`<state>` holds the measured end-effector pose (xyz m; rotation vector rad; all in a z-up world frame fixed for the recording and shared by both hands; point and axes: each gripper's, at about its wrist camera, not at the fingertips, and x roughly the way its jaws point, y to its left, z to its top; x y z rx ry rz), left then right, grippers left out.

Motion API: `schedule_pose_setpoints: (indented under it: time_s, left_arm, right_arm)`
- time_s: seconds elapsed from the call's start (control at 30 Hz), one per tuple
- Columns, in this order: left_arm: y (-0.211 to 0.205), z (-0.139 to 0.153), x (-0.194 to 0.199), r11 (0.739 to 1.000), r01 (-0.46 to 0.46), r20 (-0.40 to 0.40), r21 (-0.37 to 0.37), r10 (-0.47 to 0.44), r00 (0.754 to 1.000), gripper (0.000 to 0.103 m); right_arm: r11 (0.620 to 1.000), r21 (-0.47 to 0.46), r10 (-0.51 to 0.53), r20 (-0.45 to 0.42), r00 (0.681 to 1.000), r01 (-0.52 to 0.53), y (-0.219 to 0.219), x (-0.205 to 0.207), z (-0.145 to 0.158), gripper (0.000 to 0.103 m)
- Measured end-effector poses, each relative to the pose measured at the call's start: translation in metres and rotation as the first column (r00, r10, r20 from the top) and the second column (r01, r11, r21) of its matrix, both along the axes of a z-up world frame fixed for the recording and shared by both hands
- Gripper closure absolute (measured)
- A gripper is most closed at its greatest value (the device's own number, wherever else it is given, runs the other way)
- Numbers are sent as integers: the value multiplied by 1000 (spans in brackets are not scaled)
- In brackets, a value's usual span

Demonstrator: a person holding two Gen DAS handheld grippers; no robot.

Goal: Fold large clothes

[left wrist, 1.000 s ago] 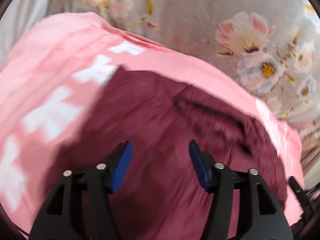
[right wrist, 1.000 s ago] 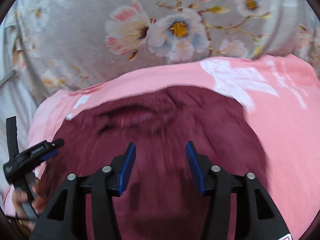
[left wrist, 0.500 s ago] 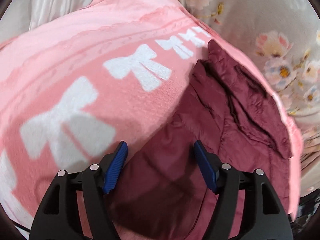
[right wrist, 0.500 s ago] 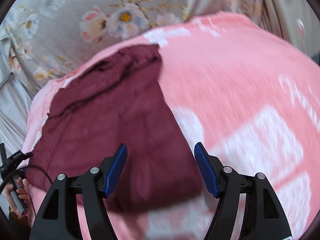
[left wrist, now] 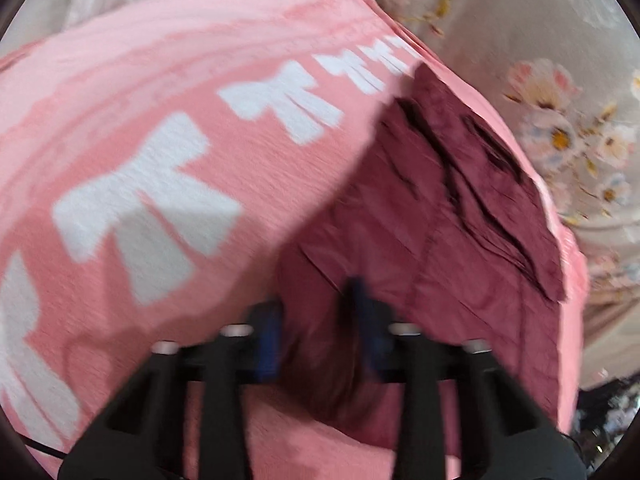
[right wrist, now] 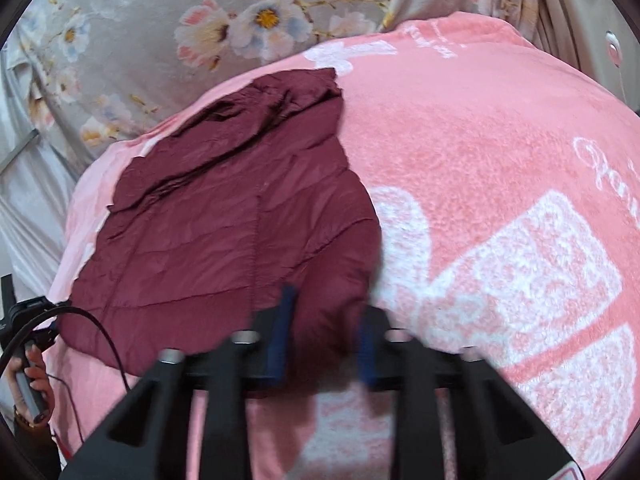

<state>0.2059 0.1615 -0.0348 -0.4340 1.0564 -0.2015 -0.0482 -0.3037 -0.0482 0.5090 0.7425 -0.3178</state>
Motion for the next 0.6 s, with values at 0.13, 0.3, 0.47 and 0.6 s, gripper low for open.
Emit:
schedule_pose_setpoints:
  time_s: [0.13,0.3,0.47,0.6]
  left_arm:
    - [1,28,-17,998,43,64,-43,-41,997,97]
    - [12,84,-62,988,133,191,-83,-115,975,99]
    - [40,147,-141,972,222,349,-79,-182,919,100]
    - [63,185,-193,967,229,446,-115,-156,881,100]
  right_arm:
    - [996,-70,56,62,997,-52,12,-16,27,98]
    - [960,-215,215,154,964,-179,32,-60,72,98]
    - [905,-326,357,238,903,-272,60,-147,118,98]
    - [911,-328,360,340,869,-250,77,-201,145,98]
